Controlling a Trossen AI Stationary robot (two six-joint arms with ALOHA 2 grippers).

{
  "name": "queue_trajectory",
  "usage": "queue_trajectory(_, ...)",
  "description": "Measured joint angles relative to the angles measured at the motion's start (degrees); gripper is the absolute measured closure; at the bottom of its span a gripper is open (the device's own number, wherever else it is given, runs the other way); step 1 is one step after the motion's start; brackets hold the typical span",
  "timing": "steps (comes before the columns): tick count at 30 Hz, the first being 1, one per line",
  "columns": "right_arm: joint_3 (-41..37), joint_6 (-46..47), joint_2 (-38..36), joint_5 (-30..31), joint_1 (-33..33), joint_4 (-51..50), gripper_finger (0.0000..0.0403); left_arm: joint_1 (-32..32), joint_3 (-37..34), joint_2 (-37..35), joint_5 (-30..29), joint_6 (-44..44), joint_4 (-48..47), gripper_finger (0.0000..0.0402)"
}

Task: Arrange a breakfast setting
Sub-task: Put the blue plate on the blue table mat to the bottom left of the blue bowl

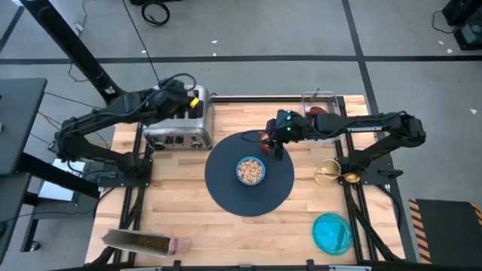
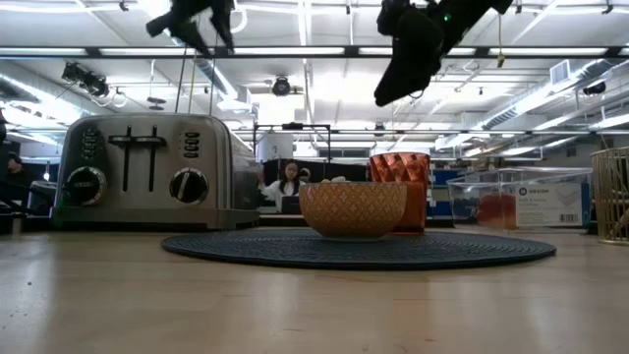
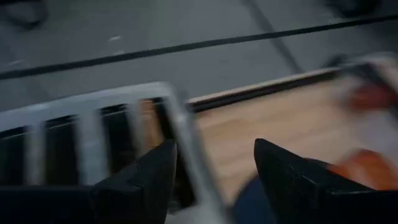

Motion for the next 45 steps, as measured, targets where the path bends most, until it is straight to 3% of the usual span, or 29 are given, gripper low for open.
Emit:
queue_trajectory(5,0.0,0.5,-3.0,0.0,0.0,1.2,0.0187,6.0,0.0,5.2,0.4,0.6,1.0,0.0186)
queue_trajectory(12,0.0,4.0,-9.7,-3.0,1.7,-1.2,0.0190,6.8,0.0,10.7,1.1,2.1,1.7,0.0204)
queue_trajectory(19,0.0,7.9,-15.2,-4.6,14.7,-12.0,0.0190,5.1,0.0,11.1,0.8,3.2,1.9,0.0205)
queue_trajectory(29,-0.1,39.8,-8.9,-5.7,37.3,-21.1,0.0190,-4.9,0.0,10.5,1.0,4.6,4.8,0.0205)
queue_trajectory(36,-0.1,53.6,-2.4,-16.5,45.7,-21.6,0.0190,-15.2,0.0,10.5,1.0,3.8,6.4,0.0205)
queue_trajectory(42,-0.1,82.1,3.0,-17.0,51.3,-21.5,0.0190,-23.7,0.0,9.2,-0.4,-0.2,6.6,0.0205)
queue_trajectory(45,-0.1,97.0,6.1,-20.5,53.4,-17.4,0.0190,-27.8,0.1,8.7,-0.9,-2.6,8.2,0.0205)
